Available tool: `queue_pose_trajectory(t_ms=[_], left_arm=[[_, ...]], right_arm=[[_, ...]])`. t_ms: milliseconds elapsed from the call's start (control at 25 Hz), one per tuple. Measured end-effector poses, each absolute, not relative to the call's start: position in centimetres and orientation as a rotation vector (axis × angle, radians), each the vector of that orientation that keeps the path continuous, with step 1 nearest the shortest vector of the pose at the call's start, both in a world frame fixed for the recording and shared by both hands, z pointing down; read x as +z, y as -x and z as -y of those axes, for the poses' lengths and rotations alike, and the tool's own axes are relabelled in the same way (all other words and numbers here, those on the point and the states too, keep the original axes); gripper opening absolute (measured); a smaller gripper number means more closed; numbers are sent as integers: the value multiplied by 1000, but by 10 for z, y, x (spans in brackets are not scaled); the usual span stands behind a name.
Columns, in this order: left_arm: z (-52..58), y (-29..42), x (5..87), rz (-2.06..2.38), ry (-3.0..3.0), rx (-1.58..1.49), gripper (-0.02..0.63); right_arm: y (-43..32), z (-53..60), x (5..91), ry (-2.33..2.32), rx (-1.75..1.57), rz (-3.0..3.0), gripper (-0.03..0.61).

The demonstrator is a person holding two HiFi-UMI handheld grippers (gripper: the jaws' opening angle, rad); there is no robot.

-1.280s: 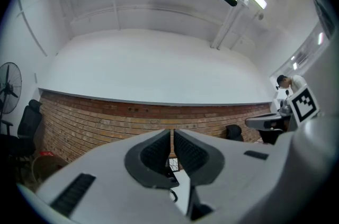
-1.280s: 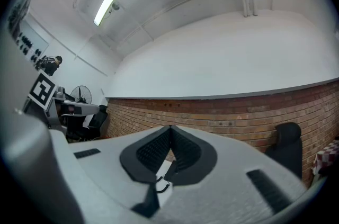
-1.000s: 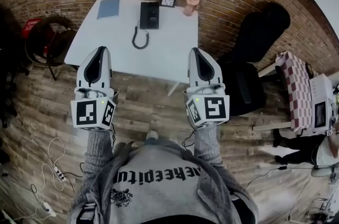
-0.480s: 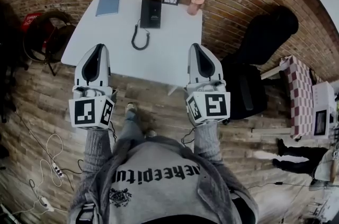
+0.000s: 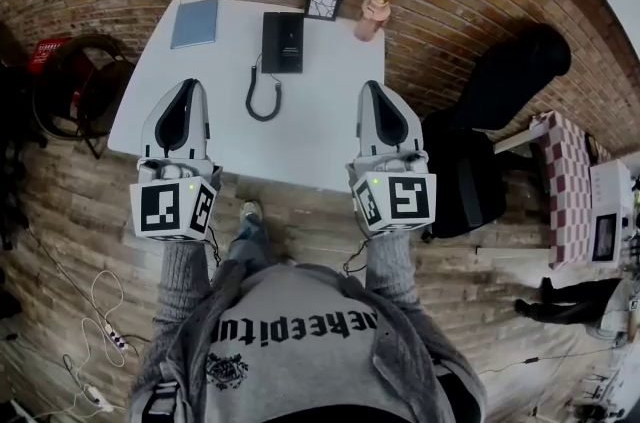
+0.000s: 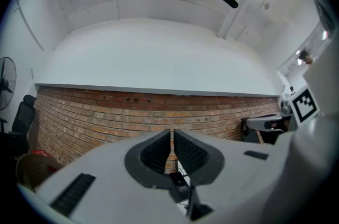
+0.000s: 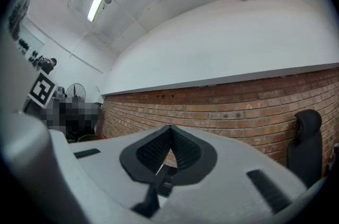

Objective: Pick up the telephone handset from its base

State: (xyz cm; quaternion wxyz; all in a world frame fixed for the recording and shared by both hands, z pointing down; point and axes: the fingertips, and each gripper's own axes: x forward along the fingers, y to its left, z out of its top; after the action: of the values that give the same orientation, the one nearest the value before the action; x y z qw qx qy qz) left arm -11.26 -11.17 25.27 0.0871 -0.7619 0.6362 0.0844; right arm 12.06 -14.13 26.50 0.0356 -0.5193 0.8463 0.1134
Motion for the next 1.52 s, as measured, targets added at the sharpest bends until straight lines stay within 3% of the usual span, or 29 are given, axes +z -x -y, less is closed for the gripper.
queue_pose_trajectory(t_ms=[920,1520], left_arm=[[303,163,258,-1777,2416,228,20],[376,162,323,-1689,2624,165,20]], right_arm=[[-70,306,269,1760,311,-2527,3],[-57,356,323,1916,169,-2540,3]])
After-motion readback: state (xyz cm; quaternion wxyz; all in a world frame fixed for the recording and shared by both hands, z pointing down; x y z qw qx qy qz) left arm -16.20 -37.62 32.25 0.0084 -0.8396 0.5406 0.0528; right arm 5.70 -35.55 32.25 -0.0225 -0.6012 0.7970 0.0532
